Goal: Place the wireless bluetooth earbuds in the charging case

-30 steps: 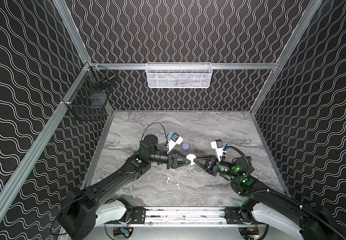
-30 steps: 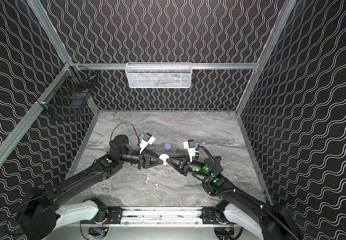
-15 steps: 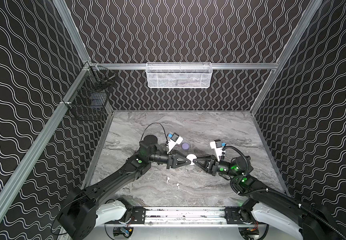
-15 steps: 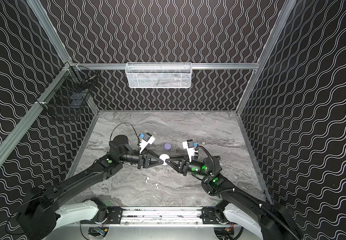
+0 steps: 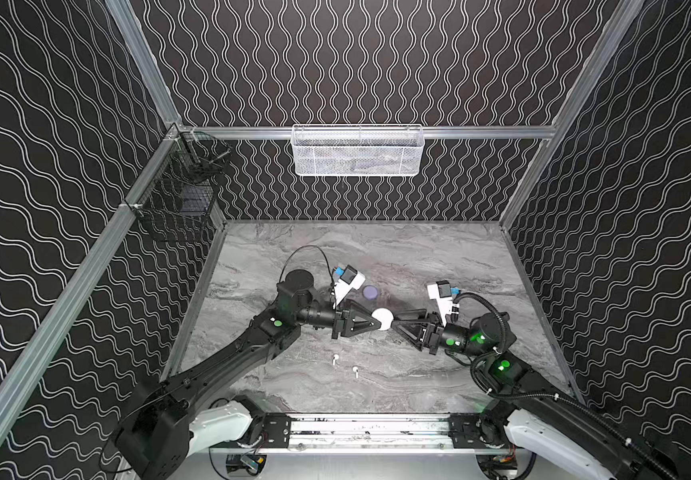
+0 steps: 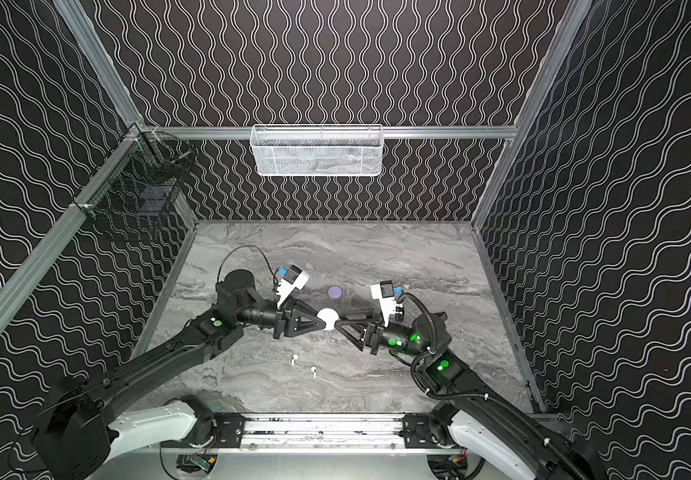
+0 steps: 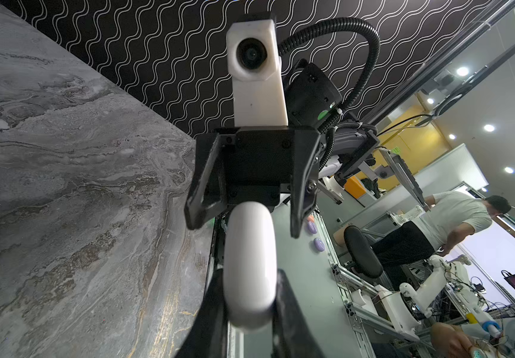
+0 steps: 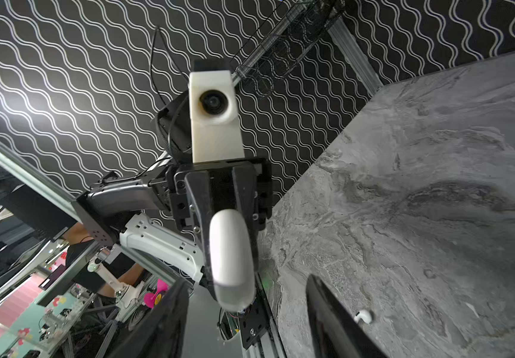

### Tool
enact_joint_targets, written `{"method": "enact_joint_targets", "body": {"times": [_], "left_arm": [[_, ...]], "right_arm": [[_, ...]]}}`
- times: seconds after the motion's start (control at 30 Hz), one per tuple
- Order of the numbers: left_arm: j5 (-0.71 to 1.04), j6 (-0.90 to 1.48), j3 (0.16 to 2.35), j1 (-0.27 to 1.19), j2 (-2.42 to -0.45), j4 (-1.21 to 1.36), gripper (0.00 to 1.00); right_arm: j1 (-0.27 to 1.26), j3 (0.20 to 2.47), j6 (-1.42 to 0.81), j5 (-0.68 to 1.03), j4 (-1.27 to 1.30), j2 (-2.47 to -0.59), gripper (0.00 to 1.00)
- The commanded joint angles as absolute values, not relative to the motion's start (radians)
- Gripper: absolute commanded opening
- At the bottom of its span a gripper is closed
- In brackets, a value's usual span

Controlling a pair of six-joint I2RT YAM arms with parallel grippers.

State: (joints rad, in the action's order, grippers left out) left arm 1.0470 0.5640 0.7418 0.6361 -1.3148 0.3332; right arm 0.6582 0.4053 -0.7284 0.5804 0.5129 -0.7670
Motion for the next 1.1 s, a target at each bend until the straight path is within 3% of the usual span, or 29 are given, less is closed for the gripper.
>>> {"method": "enact_joint_targets", "body": {"times": [0.0,0.43,0.77,1.07], "left_arm": [[0.994,0.511,0.752,0.637,-1.3,0.31,0.0],[0.653,0.445,0.689,0.765,-1.213,0.272,0.0],[0.542,0.424,0.594,0.819,-1.261,0.435,0.0],[0.454,0.33,0.585,0.825,-1.286,0.43,0.0]], "right_arm": [[0.657,0.43,-0.677,0.521,0.361,-0.749,0.62],[0.655,0.507,-0.618,0.384,0.047,-0.675,0.63],[0.655,0.569,-0.602,0.312,-0.133,-0.683,0.64],[0.655,0.567,-0.626,0.279,-0.204,-0.672,0.65]]}}
